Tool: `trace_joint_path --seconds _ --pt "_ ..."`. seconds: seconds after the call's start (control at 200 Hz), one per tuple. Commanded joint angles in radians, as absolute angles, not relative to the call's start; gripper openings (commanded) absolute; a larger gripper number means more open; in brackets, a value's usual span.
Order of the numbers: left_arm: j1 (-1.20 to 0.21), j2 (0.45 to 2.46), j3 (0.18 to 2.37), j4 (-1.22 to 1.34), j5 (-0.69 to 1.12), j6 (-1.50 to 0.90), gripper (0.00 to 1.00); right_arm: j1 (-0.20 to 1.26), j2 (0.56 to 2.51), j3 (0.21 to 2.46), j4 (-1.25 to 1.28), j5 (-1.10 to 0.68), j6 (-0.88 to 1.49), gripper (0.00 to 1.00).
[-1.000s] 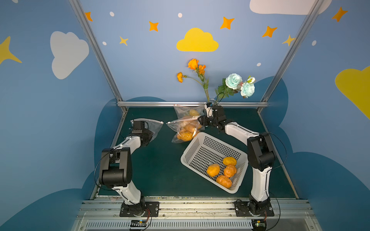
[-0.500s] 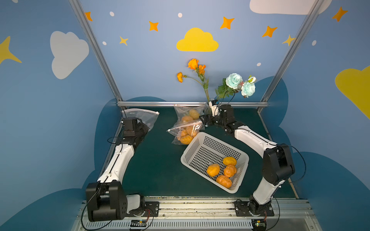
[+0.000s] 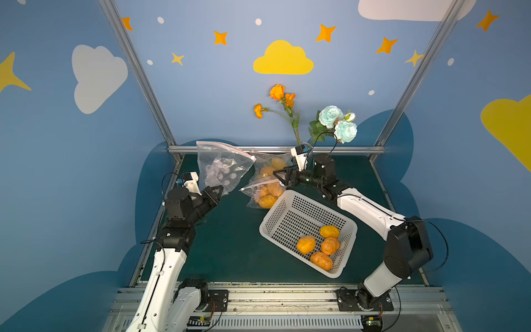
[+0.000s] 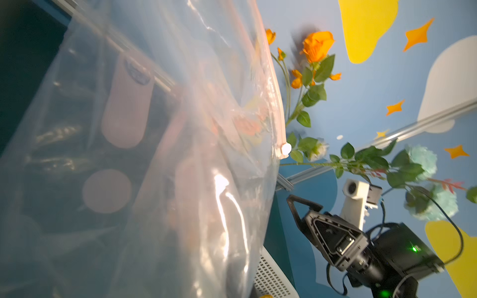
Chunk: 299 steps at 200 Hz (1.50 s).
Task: Put the potatoes into a zipper bag and zip it
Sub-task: Open the zipper of the food storage bag.
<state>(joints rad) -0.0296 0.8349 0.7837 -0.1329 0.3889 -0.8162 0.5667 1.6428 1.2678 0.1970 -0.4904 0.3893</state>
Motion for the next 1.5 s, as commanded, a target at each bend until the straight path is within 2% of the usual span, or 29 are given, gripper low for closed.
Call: trace_joint_path --seconds 0.0,0.45,0.491,0.716,0.776,0.851,0.976,1.051,1.086,1.156,1.251,1.316,1.356,1.447,1.492 --pt "-0.068 0.842 0.773 -0.069 0.451 -0.785 0.02 0.592 1.6 1.228 0.311 -0.531 0.466 0.82" --pt "-0.151 0.876 0.747 0.009 0.472 -0.796 0.02 0.612 1.683 1.269 0.399 -0.498 0.534 0.8" --pt "-0.153 0.874 0.744 0.01 0.471 -0.797 0.02 0.611 1.695 1.28 0.398 -0.496 0.536 0.75" --pt "-0.156 0.856 0.713 0.025 0.48 -0.796 0.02 0.61 1.715 1.293 0.409 -0.483 0.537 0.31" --pt "-0.156 0.852 0.702 0.034 0.486 -0.796 0.02 0.609 1.715 1.29 0.418 -0.482 0.534 0.22" --pt "-0.156 0.851 0.692 0.039 0.483 -0.796 0.02 0.609 1.72 1.286 0.437 -0.489 0.538 0.21" --pt "-0.156 0.863 0.682 0.065 0.487 -0.801 0.02 0.61 1.737 1.293 0.463 -0.511 0.552 0.38" --pt "-0.156 0.874 0.681 0.081 0.498 -0.804 0.02 0.609 1.745 1.298 0.468 -0.511 0.556 0.39" --pt "-0.157 0.878 0.68 0.089 0.501 -0.804 0.02 0.609 1.749 1.303 0.468 -0.512 0.555 0.36" --pt "-0.157 0.884 0.678 0.101 0.503 -0.804 0.02 0.609 1.756 1.31 0.462 -0.513 0.551 0.2" --pt "-0.158 0.89 0.675 0.11 0.486 -0.802 0.02 0.607 1.764 1.317 0.452 -0.514 0.546 0.05" --pt "-0.157 0.898 0.673 0.118 0.471 -0.804 0.02 0.606 1.764 1.315 0.449 -0.515 0.539 0.0" --pt "-0.158 0.905 0.676 0.113 0.456 -0.804 0.11 0.604 1.76 1.311 0.45 -0.509 0.532 0.0" --pt "-0.156 0.913 0.693 0.041 0.359 -0.802 0.5 0.603 1.75 1.31 0.432 -0.484 0.495 0.0" --pt "-0.155 0.912 0.712 -0.021 0.302 -0.786 0.58 0.605 1.745 1.313 0.415 -0.467 0.468 0.0"
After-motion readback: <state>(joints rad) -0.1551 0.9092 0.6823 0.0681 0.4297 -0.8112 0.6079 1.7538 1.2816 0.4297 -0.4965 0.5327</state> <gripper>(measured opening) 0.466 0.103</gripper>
